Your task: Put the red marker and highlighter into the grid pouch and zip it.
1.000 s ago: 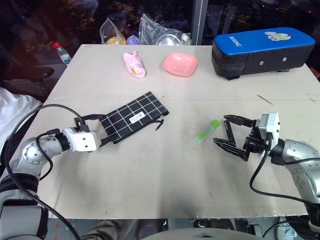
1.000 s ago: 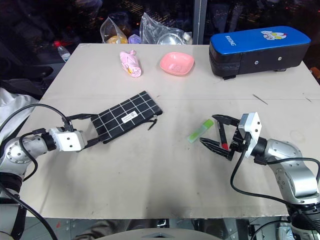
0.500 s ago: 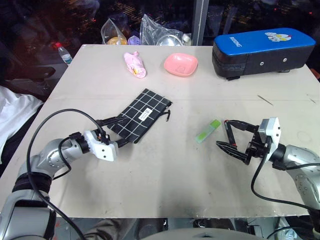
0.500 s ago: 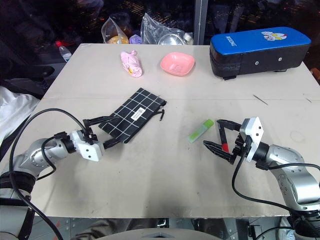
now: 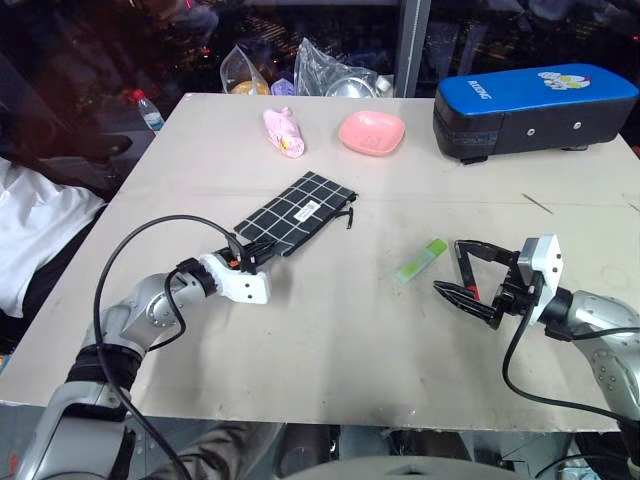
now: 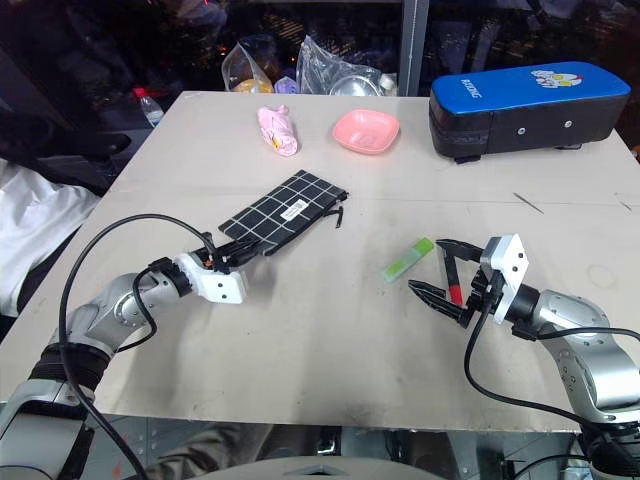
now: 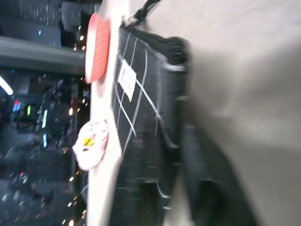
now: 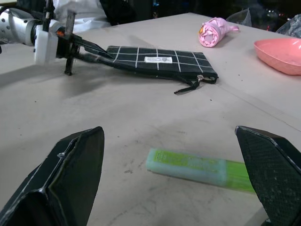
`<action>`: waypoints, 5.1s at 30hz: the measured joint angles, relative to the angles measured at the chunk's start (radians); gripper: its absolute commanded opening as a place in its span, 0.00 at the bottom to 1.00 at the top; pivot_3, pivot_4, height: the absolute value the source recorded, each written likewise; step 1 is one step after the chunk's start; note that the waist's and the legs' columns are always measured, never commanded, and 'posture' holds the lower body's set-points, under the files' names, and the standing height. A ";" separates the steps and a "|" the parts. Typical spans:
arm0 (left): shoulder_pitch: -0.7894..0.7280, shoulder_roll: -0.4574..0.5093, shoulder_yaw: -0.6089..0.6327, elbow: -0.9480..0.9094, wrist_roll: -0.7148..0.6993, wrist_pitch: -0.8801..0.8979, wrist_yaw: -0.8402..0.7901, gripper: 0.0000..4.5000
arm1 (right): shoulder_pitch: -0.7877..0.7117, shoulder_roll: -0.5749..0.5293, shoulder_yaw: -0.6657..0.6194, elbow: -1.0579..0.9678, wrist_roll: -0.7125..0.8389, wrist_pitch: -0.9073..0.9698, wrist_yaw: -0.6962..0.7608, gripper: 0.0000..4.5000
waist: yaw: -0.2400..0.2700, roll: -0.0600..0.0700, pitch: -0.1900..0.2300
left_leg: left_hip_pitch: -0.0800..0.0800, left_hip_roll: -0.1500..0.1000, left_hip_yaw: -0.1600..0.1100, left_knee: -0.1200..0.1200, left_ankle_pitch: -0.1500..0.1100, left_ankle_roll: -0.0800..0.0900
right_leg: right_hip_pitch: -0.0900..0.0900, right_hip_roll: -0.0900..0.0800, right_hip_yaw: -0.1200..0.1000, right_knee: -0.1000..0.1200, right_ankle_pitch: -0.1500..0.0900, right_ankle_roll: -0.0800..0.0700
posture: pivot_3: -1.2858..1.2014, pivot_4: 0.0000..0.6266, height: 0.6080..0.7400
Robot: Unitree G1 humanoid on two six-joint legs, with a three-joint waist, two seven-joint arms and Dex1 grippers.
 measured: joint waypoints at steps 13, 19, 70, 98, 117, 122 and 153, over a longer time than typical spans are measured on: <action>0.066 -0.160 0.035 -0.134 -0.413 0.188 -0.162 0.01 | -0.045 0.050 0.017 -0.025 -0.017 0.047 -0.097 1.00 | -0.005 -0.004 0.002 | -0.006 0.000 0.000 0.002 0.000 0.000 | -0.003 0.000 0.000 -0.002 0.000 0.000 | 0.52 0.24 0.98; 0.074 -0.273 0.027 -0.361 -0.559 0.355 -0.247 0.01 | -0.258 0.082 0.141 0.034 -0.207 0.236 -0.305 1.00 | -0.024 -0.010 0.006 | -0.008 0.001 0.000 0.002 0.003 -0.004 | -0.005 0.002 0.001 -0.002 0.000 0.000 | 0.52 0.24 0.98; 0.161 -0.354 -0.044 -0.489 -0.542 0.417 -0.297 0.00 | -0.675 0.115 0.303 0.361 -0.389 0.450 -0.258 0.01 | -0.036 -0.010 0.006 | -0.019 0.001 0.001 0.001 0.003 -0.004 | -0.018 0.002 0.001 -0.001 0.000 0.000 | 0.52 0.24 0.98; 0.167 -0.407 -0.012 -0.525 -0.484 0.498 -0.158 0.00 | -0.664 0.113 0.363 0.249 -0.458 0.459 -0.186 0.01 | -0.036 -0.010 0.006 | -0.019 0.001 0.000 0.001 0.003 -0.004 | -0.018 0.002 0.001 -0.001 0.000 0.000 | 0.52 0.24 0.98; 0.153 -0.431 0.000 -0.528 -0.453 0.535 -0.100 0.00 | -0.664 0.189 0.392 0.166 -0.456 0.534 -0.188 0.01 | -0.036 -0.010 0.006 | -0.019 0.001 0.000 0.001 0.003 -0.004 | -0.018 0.002 0.001 -0.001 0.000 0.000 | 0.52 0.24 0.98; 0.152 -0.434 0.012 -0.540 -0.449 0.540 -0.076 0.00 | -0.664 0.188 0.392 0.166 -0.455 0.537 -0.187 0.01 | -0.036 -0.010 0.006 | -0.019 0.001 0.000 0.001 0.003 -0.004 | -0.018 0.002 0.001 -0.001 0.000 0.000 | 0.52 0.24 0.98; 0.113 -0.492 0.042 -0.542 -0.416 0.576 0.019 0.00 | -0.664 0.349 0.353 0.078 -0.330 0.722 -0.260 0.01 | -0.036 -0.010 0.006 | -0.020 0.001 0.000 0.001 0.003 -0.004 | -0.018 0.002 0.001 -0.001 0.000 0.000 | 0.52 0.24 0.98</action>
